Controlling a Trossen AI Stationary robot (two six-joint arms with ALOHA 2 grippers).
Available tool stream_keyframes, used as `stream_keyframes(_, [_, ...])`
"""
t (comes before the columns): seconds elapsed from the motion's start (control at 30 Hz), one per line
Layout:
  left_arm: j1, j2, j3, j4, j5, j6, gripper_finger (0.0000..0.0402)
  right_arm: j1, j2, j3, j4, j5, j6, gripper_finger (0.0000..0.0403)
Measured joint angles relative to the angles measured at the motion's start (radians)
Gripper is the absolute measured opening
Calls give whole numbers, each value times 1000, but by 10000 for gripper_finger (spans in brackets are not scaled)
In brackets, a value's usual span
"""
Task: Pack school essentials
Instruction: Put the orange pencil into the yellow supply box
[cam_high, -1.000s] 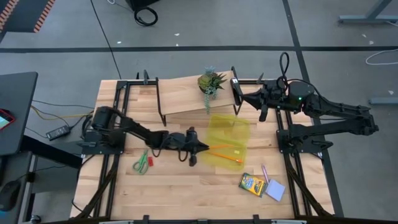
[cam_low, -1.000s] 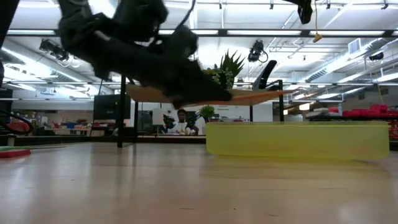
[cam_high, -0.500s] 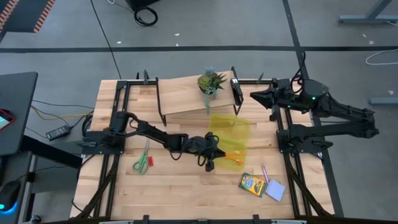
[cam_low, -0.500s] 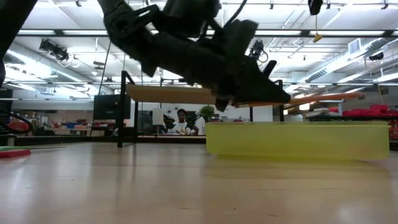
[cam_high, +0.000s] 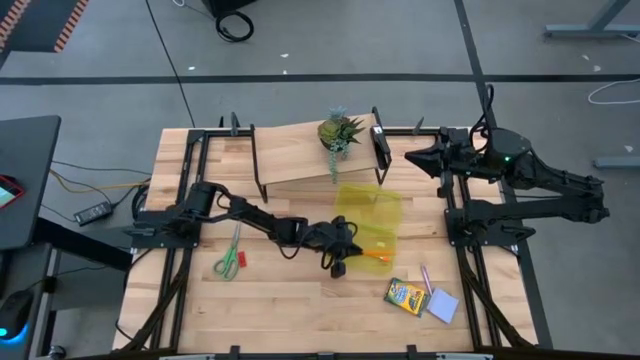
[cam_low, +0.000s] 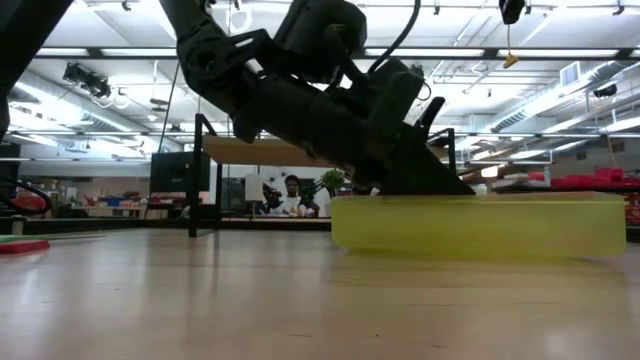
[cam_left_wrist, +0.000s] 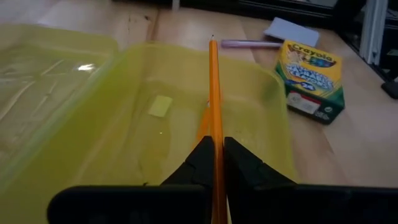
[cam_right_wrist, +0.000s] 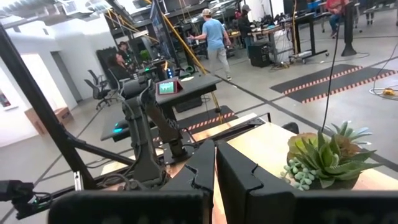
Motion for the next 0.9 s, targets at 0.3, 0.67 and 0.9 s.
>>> stream_keyframes(0.3, [3,-19,0,-13,49,19,21,0,0,0,0,-5,8,23])
stream_keyframes(0.67, [11,-68,0,-165,145,126,26,0,0,0,1,-5,22,23])
stream_keyframes(0.9, [23,-85,1,-167,148,122,20,0,0,0,1,-5,30,23])
